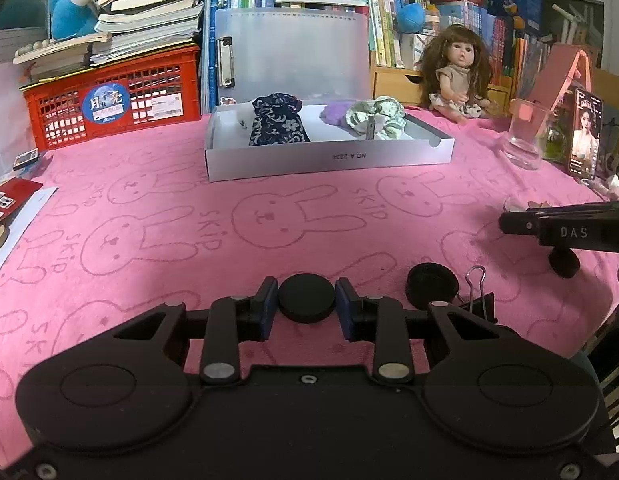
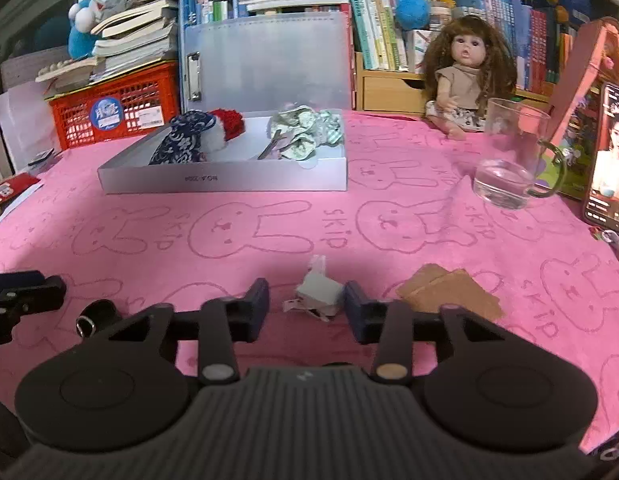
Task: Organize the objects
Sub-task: 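Close left tool on black round object while right tool closes on white clip, then carry black object in left tool while right tool carries clip into box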
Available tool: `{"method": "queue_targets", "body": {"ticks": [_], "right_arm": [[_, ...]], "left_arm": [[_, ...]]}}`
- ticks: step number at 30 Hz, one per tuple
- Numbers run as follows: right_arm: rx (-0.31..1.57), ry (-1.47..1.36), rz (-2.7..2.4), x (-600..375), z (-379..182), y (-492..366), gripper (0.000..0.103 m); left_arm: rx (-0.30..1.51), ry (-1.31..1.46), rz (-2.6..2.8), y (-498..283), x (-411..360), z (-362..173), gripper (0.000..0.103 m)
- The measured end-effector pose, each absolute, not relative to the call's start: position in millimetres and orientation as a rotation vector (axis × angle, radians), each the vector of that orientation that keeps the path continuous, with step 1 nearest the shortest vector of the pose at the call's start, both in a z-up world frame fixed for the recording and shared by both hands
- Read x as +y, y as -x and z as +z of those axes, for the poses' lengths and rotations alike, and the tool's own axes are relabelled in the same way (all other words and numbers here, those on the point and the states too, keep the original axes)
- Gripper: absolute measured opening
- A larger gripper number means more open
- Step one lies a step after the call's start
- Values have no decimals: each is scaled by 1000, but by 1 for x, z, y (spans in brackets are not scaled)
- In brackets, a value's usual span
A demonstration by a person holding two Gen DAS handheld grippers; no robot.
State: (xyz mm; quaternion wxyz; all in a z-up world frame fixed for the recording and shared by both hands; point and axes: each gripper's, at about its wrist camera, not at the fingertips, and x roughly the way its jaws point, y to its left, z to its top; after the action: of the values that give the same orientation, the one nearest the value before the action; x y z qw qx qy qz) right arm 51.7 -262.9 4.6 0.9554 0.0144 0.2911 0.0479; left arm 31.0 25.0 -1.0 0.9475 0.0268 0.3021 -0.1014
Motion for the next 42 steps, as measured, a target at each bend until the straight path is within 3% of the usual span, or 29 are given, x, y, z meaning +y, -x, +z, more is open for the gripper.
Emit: {"method": "queue_targets", "body": {"ticks": [5,42], "right_arm": [[576,-37,96,-264,8,-50,31],[482,-68,126,-258,38,-70,30]], "left_arm": [[616,-38,-198,-33,27,1,30],[579,2,-184,-87,13,34,30]]}}
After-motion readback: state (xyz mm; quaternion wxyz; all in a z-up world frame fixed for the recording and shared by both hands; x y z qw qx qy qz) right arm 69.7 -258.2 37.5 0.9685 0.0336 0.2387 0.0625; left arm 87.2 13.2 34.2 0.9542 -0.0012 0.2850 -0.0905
